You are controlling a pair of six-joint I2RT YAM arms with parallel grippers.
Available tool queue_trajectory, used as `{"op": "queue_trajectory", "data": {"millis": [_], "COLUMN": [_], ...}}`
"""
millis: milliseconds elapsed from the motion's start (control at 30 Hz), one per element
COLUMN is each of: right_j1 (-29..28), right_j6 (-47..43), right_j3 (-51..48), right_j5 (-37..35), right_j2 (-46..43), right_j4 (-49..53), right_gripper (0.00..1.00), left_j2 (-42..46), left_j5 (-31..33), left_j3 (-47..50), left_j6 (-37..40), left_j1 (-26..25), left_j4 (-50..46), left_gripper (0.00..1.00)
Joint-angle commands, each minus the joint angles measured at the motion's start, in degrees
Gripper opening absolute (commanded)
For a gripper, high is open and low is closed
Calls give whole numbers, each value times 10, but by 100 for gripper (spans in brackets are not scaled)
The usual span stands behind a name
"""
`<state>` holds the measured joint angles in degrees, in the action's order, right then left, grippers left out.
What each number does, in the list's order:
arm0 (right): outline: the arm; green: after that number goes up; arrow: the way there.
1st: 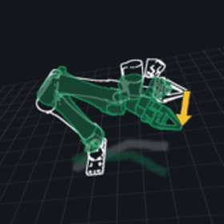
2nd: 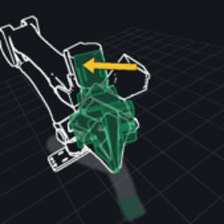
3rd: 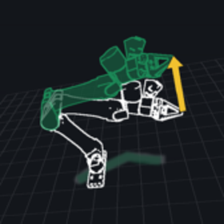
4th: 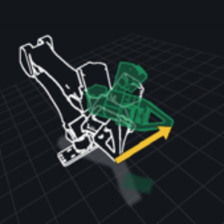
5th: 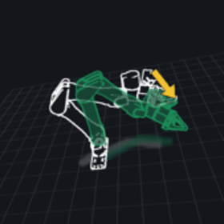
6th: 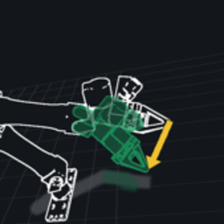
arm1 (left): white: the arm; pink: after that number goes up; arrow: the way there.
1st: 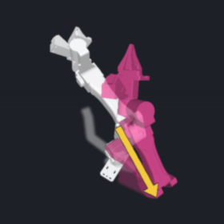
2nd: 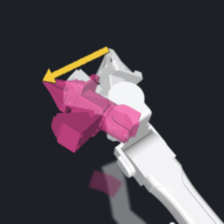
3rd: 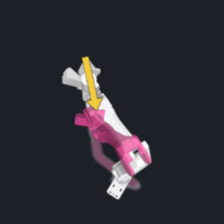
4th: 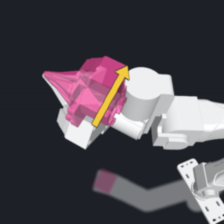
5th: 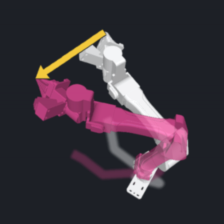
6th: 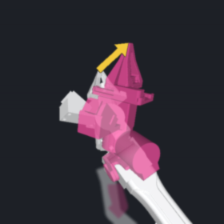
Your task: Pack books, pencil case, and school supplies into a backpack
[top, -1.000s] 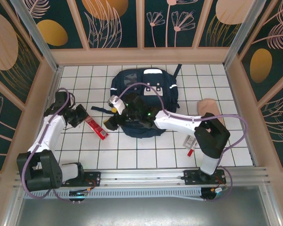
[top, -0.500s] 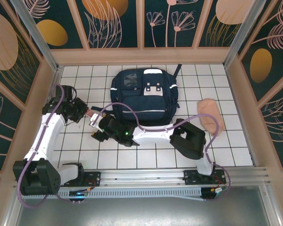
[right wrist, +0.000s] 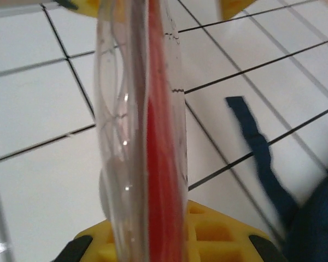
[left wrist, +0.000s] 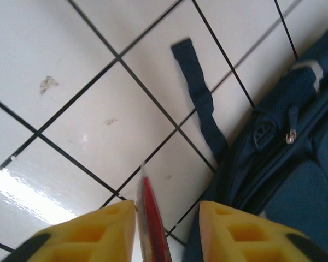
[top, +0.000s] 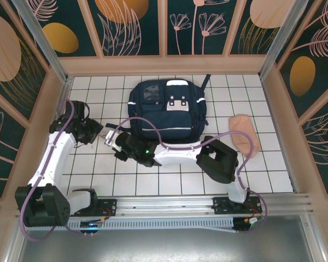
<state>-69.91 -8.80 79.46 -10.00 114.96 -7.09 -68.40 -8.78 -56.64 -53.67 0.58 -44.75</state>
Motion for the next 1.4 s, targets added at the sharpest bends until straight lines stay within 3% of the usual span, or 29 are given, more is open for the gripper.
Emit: {"op": "queue_trajectory", "data": {"millis": [0, 167, 333, 500, 600, 700, 833, 1067, 1367], "right_j1": [34, 135, 272, 447, 520, 571, 603, 603, 604], "right_j6": [115, 200, 273, 340, 346, 345, 349, 363, 362], "right_j3": [-26, -131, -239, -263, -248, -241, -245, -288, -309], "right_j5": [100, 224, 200, 204, 205, 219, 236, 230, 250], "right_j2": [-73, -200, -355, -454, -474, -489, -506, -541, -552], "right_j4": [37, 96, 165, 241, 272, 281, 277, 257, 258], "right_gripper": [0, 0, 0, 0, 0, 0, 0, 0, 0], "left_j2": [3, 33, 56, -43, -119, -186, -244, -332, -326], "left_j5": [-35, -131, -152, -117, -103, -77, -27, 67, 22], "left_j3": [-43, -18, 57, 33, 15, -11, -38, -64, -35], "left_j6": [97, 258, 395, 599, 754, 850, 885, 940, 970], "left_j1": [-1, -8, -99, -258, -338, -380, -393, -397, -399], "left_j4": [42, 209, 380, 384, 363, 353, 374, 390, 384], "left_gripper": [56, 63, 70, 72, 74, 75, 76, 73, 80]}}
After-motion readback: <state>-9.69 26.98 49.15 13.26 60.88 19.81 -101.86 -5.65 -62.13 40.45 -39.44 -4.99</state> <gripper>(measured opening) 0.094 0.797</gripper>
